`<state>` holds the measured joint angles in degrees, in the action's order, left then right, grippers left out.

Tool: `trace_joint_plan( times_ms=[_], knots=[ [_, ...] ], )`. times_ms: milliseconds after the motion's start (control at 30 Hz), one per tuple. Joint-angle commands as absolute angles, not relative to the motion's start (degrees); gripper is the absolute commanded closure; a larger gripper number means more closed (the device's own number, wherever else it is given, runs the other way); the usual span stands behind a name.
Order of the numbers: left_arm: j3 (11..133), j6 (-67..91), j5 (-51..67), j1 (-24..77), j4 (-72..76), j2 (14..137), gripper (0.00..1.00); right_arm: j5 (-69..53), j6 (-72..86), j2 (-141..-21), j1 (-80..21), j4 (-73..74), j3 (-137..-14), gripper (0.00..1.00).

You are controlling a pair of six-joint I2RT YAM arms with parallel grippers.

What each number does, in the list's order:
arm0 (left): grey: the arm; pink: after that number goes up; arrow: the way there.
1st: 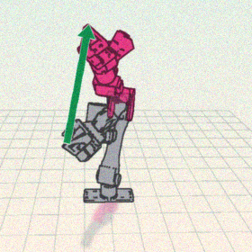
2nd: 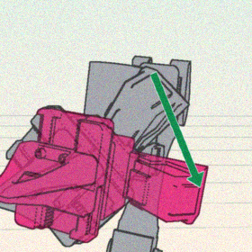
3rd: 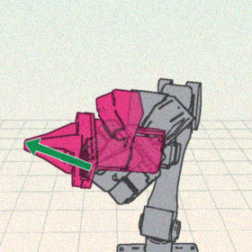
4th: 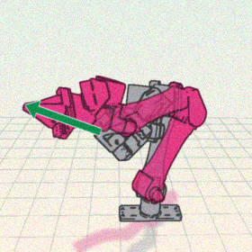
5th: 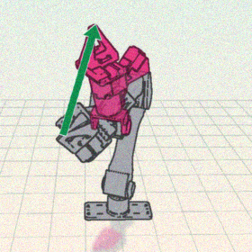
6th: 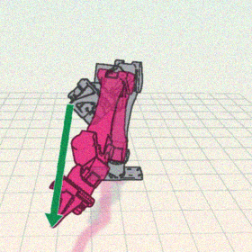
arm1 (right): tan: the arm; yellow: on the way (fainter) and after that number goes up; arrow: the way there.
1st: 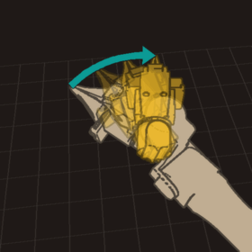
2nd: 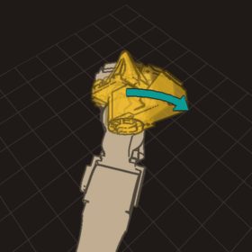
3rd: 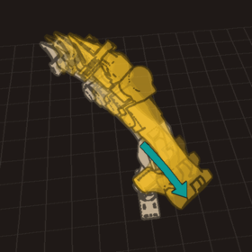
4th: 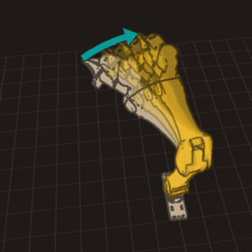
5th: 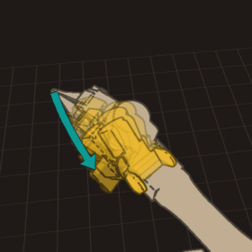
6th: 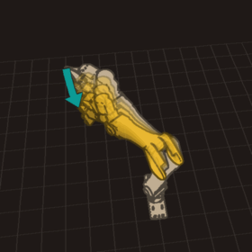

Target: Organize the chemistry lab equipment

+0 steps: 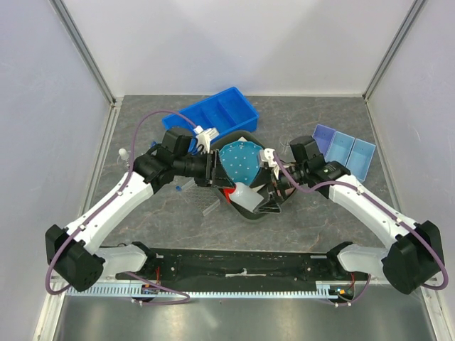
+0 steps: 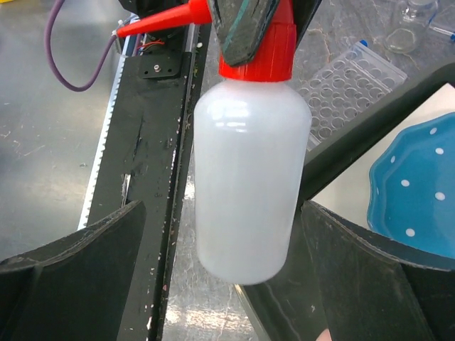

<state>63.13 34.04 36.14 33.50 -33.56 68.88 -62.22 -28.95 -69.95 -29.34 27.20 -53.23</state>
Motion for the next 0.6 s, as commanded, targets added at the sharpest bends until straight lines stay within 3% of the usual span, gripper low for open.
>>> trace_joint_plan(
  times_ms=[0,200,300,433,567],
  knots=[
    [66.45,36.12,36.65,34.98,-27.69,70.75,0.98,-61.00,-23.74,-70.05,-30.49,20.57,-52.12,0.02],
    [65.92,36.74,35.51,35.33,-26.10,70.93,0.97,-59.15,-20.66,-71.54,-31.38,18.46,-52.21,0.11],
    [65.57,36.56,34.11,35.33,-26.10,70.58,0.96,-58.28,-20.13,-71.81,-31.38,18.46,-52.65,0.22],
    [65.13,36.47,33.05,35.33,-26.10,70.40,0.92,-58.36,-19.69,-71.98,-31.46,18.37,-52.82,0.50],
    [64.51,35.78,31.91,35.33,-25.93,69.26,0.79,-58.80,-19.25,-72.60,-31.38,18.28,-53.00,0.63]
  ],
)
